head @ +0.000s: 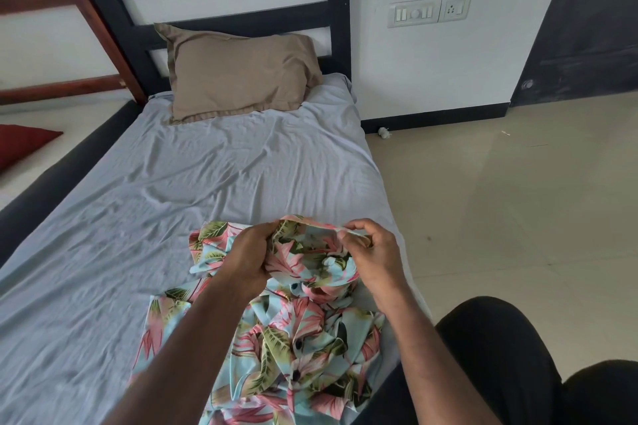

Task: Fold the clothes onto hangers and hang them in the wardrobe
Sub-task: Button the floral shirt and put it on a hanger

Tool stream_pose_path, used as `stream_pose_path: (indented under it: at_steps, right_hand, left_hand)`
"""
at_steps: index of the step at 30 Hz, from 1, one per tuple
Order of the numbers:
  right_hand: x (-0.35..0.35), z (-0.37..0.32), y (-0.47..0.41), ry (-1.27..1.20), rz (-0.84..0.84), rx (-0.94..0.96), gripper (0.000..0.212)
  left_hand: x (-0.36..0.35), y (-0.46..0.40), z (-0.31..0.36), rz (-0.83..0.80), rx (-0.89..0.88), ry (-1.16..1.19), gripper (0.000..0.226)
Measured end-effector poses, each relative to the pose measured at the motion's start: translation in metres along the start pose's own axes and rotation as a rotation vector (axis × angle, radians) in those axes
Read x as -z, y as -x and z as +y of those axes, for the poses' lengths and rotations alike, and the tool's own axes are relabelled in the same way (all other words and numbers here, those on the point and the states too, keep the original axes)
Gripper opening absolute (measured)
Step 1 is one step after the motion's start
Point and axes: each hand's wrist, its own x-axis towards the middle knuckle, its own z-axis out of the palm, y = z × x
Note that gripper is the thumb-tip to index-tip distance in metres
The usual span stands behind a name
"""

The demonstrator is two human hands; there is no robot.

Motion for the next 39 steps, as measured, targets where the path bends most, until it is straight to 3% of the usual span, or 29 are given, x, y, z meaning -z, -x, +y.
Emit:
stream_pose_path:
  at_steps: [2, 4, 8, 10, 12, 15, 18, 21, 24, 29, 33, 35, 39]
  right_hand:
    - [0.001, 0.004, -0.003, 0.126, 0.046, 0.053, 0.012]
    - [0.001, 0.006, -0.004, 0.094, 0.046, -0.004, 0.020]
    - [0.001, -0.011, 0.000, -0.517, -0.078, -0.399, 0.026]
    - [0.003, -0.016, 0.002, -0.608, -0.122, -0.460, 0.029]
    - [0.004, -0.017, 0.002, -0.627, -0.108, -0.457, 0.032]
    - [0.005, -0.019, 0.002, -0.588, -0.105, -0.448, 0.035]
    - [0.005, -0.018, 0.003, -0.526, -0.134, -0.424, 0.038]
    - [0.004, -0.019, 0.005, -0.523, -0.160, -0.419, 0.041]
    - [0.006, -0.024, 0.007, -0.617, -0.210, -0.466, 0.038]
    - [0.011, -0.024, 0.006, -0.608, -0.214, -0.471, 0.041]
    - [0.010, -0.025, 0.009, -0.412, -0.286, -0.546, 0.031]
    - [0.009, -0.025, 0.011, -0.409, -0.315, -0.577, 0.026]
    - [0.011, -0.025, 0.010, -0.539, -0.353, -0.561, 0.022]
  left_hand:
    - [0.001, 0.003, 0.001, -0.023, -0.031, -0.039, 0.037]
    - [0.003, 0.003, 0.003, -0.040, -0.070, -0.054, 0.037]
    - [0.007, -0.001, -0.001, -0.169, -0.140, 0.058, 0.052]
    - [0.011, -0.002, -0.001, -0.276, -0.188, 0.049, 0.067]
    - [0.014, -0.003, 0.001, -0.346, -0.252, -0.133, 0.075]
    - [0.016, -0.005, 0.004, -0.287, -0.280, -0.357, 0.068]
    - [0.011, -0.001, 0.011, -0.165, -0.286, -0.440, 0.044]
    - [0.008, 0.000, 0.018, -0.132, -0.058, -0.185, 0.026]
    - [0.003, 0.006, 0.020, -0.264, 0.163, 0.080, 0.041]
    - [0.005, 0.003, 0.016, -0.262, 0.158, 0.265, 0.043]
    - [0.013, -0.005, 0.016, -0.216, 0.006, 0.391, 0.013]
    - [0.018, -0.008, 0.016, -0.203, -0.046, 0.427, 0.020]
    - [0.023, -0.008, 0.014, -0.181, -0.192, 0.230, 0.022]
